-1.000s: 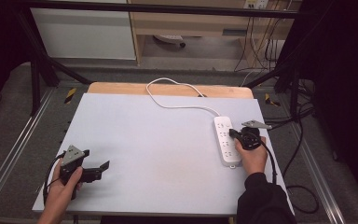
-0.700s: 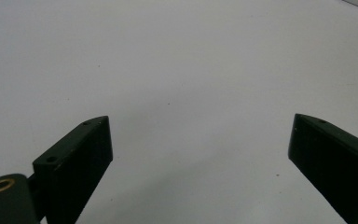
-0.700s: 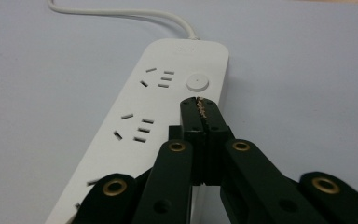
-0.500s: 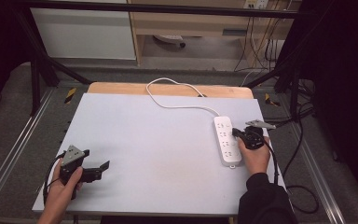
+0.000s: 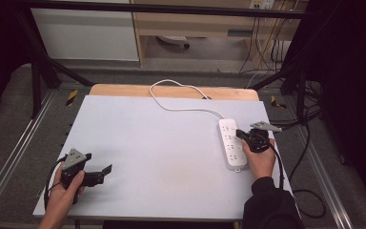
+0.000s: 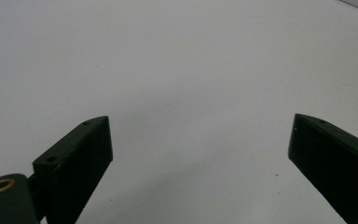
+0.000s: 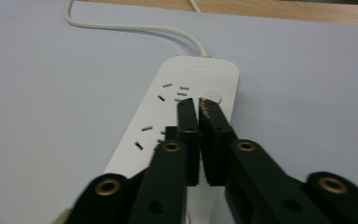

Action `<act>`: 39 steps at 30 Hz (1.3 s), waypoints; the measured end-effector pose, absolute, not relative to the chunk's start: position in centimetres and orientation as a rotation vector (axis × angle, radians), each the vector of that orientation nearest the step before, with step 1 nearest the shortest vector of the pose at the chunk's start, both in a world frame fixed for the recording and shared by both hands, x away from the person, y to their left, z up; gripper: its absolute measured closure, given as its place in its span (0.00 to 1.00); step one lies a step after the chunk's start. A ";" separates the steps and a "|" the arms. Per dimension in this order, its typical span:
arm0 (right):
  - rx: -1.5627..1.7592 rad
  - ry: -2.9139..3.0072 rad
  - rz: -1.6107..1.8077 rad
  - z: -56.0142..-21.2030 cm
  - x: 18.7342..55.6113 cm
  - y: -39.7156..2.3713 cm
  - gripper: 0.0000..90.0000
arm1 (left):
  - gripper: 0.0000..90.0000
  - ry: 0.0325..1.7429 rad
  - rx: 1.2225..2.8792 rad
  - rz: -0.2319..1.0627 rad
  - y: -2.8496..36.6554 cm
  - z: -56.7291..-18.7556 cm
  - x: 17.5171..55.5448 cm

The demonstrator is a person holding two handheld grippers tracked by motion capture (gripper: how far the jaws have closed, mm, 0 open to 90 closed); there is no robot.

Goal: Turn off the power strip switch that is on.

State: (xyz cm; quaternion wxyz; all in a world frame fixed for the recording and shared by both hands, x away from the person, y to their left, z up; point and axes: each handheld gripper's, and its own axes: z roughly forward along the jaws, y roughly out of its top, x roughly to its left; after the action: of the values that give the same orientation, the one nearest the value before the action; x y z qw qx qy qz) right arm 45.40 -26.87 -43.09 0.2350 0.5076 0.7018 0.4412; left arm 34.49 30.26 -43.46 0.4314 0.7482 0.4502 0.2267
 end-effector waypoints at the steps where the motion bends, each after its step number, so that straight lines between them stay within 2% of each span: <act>1: 1.391 1.930 1.214 -43.0 45.4 -26.8 0.95 | 0.07 1.123 1.865 0.565 30.3 -43.5 34.5; 5: 1.375 1.942 1.217 -42.7 45.3 -26.5 0.93 | 0.07 1.121 1.869 0.565 30.2 -43.5 34.5; 12: 1.363 1.956 1.241 -42.3 45.2 -26.0 0.84 | 0.07 1.122 1.868 0.564 30.3 -43.5 34.5; 16: 1.363 1.951 1.254 -42.0 45.2 -25.9 0.72 | 0.07 1.121 1.872 0.564 30.2 -43.5 34.5; 21: 1.367 1.936 1.273 -41.7 44.9 -25.5 0.52 | 0.07 1.110 1.877 0.562 30.0 -43.5 34.4; 29: 1.336 1.942 1.290 -41.0 44.8 -24.9 0.29 | 0.07 1.120 1.865 0.564 30.3 -43.4 34.4; 35: 1.331 1.954 1.253 -40.6 44.7 -24.8 0.17 | 0.07 1.117 1.867 0.565 30.3 -43.4 34.4; 39: 1.298 1.964 1.223 -40.3 44.4 -24.8 0.16 | 0.07 1.116 1.864 0.565 30.3 -43.4 34.4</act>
State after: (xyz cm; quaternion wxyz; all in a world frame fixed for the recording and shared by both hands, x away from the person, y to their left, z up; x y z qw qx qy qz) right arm 44.39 -24.82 -40.28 0.2422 0.4747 0.7183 0.4473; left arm 34.36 30.28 -43.36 0.4335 0.7482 0.4480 0.2269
